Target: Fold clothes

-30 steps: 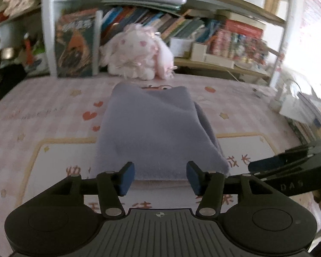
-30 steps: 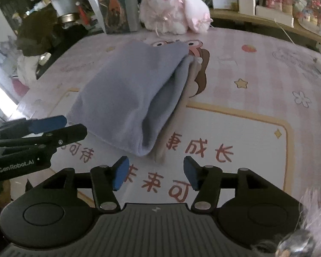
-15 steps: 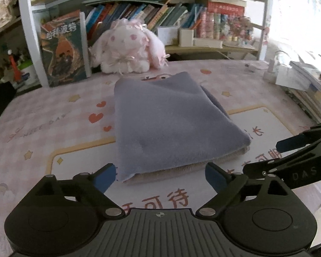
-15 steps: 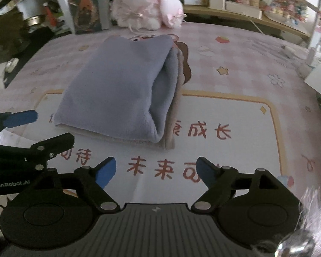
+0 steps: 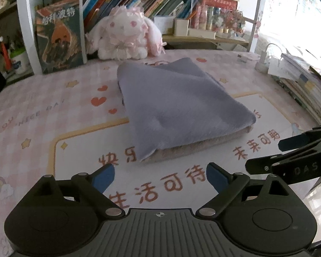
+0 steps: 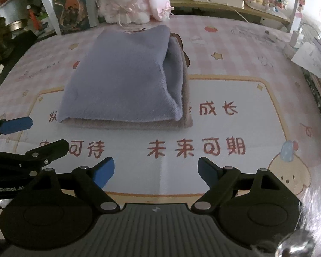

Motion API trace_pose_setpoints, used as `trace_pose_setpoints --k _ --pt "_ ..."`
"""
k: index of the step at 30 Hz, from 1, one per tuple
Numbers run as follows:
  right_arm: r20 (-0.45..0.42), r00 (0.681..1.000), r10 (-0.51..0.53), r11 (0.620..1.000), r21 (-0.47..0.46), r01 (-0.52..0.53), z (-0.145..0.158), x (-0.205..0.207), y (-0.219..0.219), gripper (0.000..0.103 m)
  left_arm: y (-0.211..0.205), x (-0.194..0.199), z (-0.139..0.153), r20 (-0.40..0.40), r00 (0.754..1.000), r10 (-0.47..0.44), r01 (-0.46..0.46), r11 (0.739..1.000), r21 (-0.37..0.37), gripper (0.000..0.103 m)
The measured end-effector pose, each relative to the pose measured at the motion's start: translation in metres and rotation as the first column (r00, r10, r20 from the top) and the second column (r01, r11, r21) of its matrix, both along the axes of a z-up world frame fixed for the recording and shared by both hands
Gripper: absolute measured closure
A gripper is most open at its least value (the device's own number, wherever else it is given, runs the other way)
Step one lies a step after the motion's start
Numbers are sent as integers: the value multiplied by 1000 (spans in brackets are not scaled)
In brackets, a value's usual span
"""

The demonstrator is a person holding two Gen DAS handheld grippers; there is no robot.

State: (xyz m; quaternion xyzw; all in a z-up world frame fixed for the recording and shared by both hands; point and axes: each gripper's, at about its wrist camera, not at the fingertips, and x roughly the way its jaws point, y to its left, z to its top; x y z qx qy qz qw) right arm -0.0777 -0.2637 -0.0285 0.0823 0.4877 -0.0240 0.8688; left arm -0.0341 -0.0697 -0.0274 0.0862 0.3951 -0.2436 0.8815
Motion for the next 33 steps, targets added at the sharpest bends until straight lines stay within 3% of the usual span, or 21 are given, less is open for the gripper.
trace_pose_setpoints --k 8,16,22,25,28,33 --pt "1 1000 -26 1000 -1 26 0 2 10 18 17 9 1 -21 999 25 -26 999 -38 8" --pt "94 992 -88 996 21 86 12 1 -4 18 12 20 6 -30 999 33 -35 997 -69 5" --pt "111 986 -124 990 84 115 13 18 -28 18 -4 25 17 75 995 61 -62 998 4 3" --pt "98 989 -109 988 118 97 11 35 -37 18 -8 36 23 92 993 73 -72 997 -11 3" --pt "98 992 -82 988 141 68 10 50 -44 18 -10 55 20 49 995 82 -79 995 -62 3" --pt "70 995 -78 976 209 62 -1 67 -60 19 -3 86 5 -95 984 147 -162 972 -171 5"
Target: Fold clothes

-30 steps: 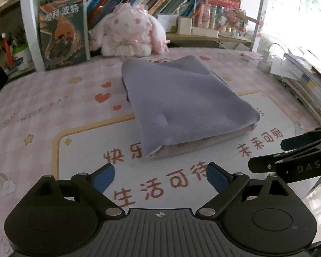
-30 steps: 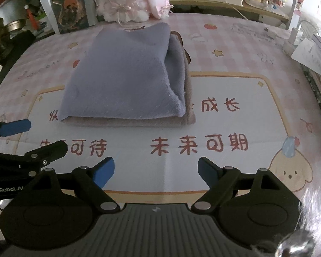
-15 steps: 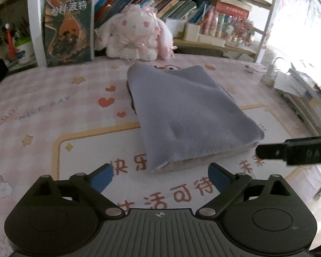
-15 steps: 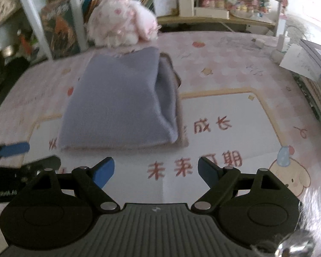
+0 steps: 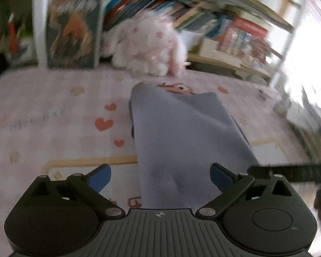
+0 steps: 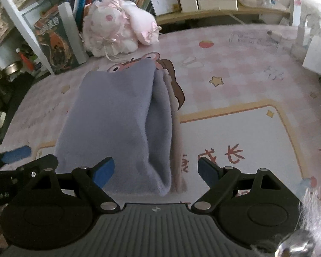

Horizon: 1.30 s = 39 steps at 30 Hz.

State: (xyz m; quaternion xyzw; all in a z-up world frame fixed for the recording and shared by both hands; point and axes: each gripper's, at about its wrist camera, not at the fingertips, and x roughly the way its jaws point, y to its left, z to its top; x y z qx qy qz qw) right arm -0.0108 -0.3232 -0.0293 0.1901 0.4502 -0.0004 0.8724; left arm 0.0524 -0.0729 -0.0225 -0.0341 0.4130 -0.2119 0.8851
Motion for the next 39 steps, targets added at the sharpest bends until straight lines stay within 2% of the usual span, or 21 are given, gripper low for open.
trace_pose_setpoints --k 2,4,5,7,9,14,16,17,19,20,21,23,25,26,28,31,34,39 --pt "-14 1000 5 999 50 -4 -7 7 -7 20 4 10 -8 -47 999 26 -27 999 -36 12" --pt "-30 1000 7 995 97 -4 -12 13 -12 22 7 19 -15 -91 995 43 -49 997 -67 25" --pt "-38 999 6 992 129 -1 -15 16 -15 23 8 21 -18 -108 993 44 -53 995 -84 25" --pt "-52 999 4 981 194 6 -21 21 -21 34 11 26 -23 -138 989 44 -61 991 -119 25" --pt "-72 997 -1 969 246 19 -27 24 -25 39 12 30 -26 -162 986 40 -63 988 -144 25" --pt "-77 997 15 956 294 8 -34 32 -28 40 17 42 -41 -255 966 34 -99 964 -245 25" --pt "-66 998 25 954 301 -4 -35 35 -29 40 17 45 -45 -276 961 25 -106 954 -282 37" --pt "-61 998 29 954 300 -9 -35 37 -28 41 15 45 -45 -278 960 27 -108 954 -280 37" --pt "-56 998 36 956 292 -18 -36 40 -27 52 10 42 -40 -263 964 41 -110 961 -253 41" --pt "-43 998 43 959 281 -29 -34 40 -25 56 5 39 -34 -241 970 45 -102 968 -229 47" --pt "-26 998 52 962 268 -43 -31 39 -24 64 1 35 -29 -218 975 48 -94 974 -204 52" --pt "56 993 103 976 188 -111 -18 34 -15 71 -9 27 -16 -161 986 46 -71 986 -149 55" --pt "142 973 181 980 62 -191 -3 26 -1 75 -18 19 -4 -94 995 30 -38 995 -94 55" --pt "164 964 208 977 23 -214 1 23 3 75 -19 18 -2 -91 996 25 -33 996 -87 55" --pt "174 957 233 972 -7 -235 4 19 6 75 -14 25 -9 -144 989 31 -47 993 -110 54" --pt "111 977 181 978 81 -190 -9 25 -6 73 0 34 -24 -242 969 52 -95 981 -170 47" --pt "48 989 137 975 172 -144 -20 31 -20 61 8 36 -33 -277 959 51 -117 967 -225 43" --pt "-31 996 89 947 311 -75 -37 41 -34 48 13 41 -45 -324 944 60 -159 943 -291 41"
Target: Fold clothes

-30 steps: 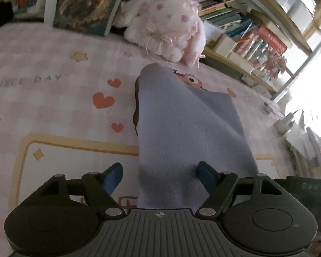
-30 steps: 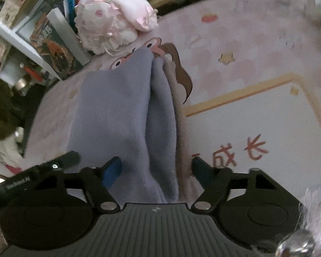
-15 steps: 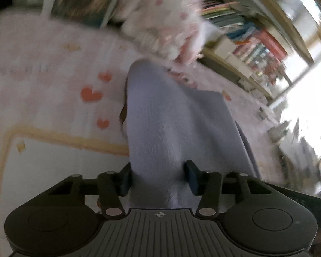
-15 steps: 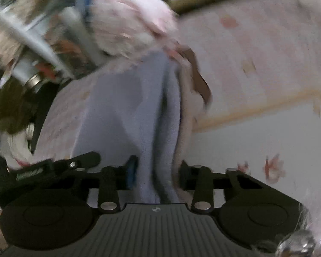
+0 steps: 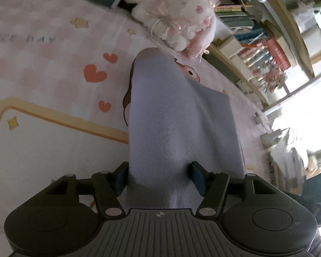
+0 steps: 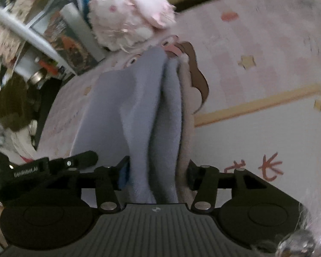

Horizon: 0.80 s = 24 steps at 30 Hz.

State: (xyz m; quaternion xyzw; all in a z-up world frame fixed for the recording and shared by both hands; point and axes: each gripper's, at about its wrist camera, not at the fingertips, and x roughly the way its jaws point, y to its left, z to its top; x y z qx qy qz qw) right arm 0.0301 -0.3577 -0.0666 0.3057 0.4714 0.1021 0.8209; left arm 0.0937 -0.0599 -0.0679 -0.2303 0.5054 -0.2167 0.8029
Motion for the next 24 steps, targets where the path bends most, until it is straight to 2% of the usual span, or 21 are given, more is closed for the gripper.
trace_pose_setpoints --k 2,4,5,6,9,11,12,14,16,17,18,20,21,22,24 --pt "-23 1000 -4 1000 22 5 -2 3 0 47 -6 -3 3 14 1000 5 -5 999 31 45" --pt "-15 1000 12 1000 -2 -12 2 5 5 57 -16 -8 13 57 998 -17 12 995 96 51" --pt "4 1000 27 999 -24 -26 6 4 9 65 -21 -11 19 76 997 -30 21 992 122 52" --pt "23 999 42 998 -46 -41 10 4 12 69 -23 -13 23 90 995 -43 30 991 133 54" --pt "103 989 106 981 -173 -87 26 -6 23 71 -24 -16 27 88 994 -70 59 990 129 53" --pt "85 991 100 984 -157 -86 23 -8 19 71 -21 -15 21 59 995 -78 71 991 110 52" --pt "73 993 95 986 -143 -83 21 -9 16 70 -18 -13 16 35 997 -66 63 994 90 48" --pt "39 997 67 993 -102 -63 13 -7 10 64 -12 -8 7 -8 999 -42 43 998 47 42" --pt "7 999 45 997 -63 -45 4 -5 4 52 -10 -4 1 -30 999 -43 43 999 -2 27" --pt "-4 999 42 998 -47 -42 1 -5 3 50 -11 -4 1 -25 998 -50 50 999 -13 25" --pt "-6 999 37 999 -28 -38 -1 -4 2 45 -13 -4 1 -15 998 -58 58 998 -8 26" --pt "1 999 40 999 -13 -40 -2 -4 2 43 -20 -5 4 3 997 -71 71 997 28 30" --pt "2 999 42 999 -18 -42 -1 -3 4 50 -23 -6 6 13 997 -77 76 995 68 40" --pt "0 999 45 999 -16 -45 -1 -2 5 59 -24 -7 8 19 997 -77 75 993 86 45" --pt "25 998 49 999 -14 -49 2 -4 5 68 -19 -10 14 21 998 -52 51 996 67 53"
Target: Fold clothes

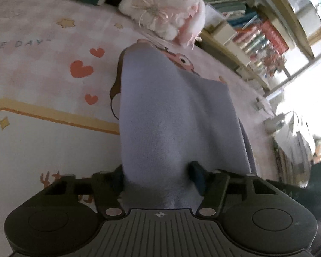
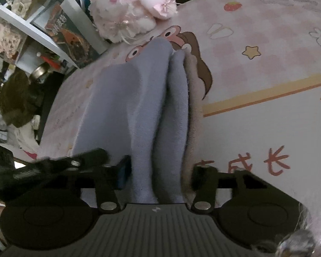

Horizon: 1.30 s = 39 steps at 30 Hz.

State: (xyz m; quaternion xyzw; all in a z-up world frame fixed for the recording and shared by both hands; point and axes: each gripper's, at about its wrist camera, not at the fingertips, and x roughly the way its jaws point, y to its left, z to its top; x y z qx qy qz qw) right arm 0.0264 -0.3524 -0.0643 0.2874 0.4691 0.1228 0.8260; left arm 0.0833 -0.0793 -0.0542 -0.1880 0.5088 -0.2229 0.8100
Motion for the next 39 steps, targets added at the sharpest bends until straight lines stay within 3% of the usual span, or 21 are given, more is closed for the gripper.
trace_pose_setpoints --k 10,17,27,39 --pt "161 987 20 998 -57 -11 47 -19 2 73 -1 -23 51 154 988 23 -17 999 -37 56" --pt "245 969 38 996 -87 -17 72 -30 1 73 -3 -34 69 217 976 23 -13 999 -51 56" --pt "294 956 20 998 -70 1 79 -49 -5 73 -9 -50 80 271 962 19 -7 999 -47 56" --pt "313 950 16 997 -76 8 81 -59 -11 73 -17 -56 81 275 962 10 4 999 -50 56"
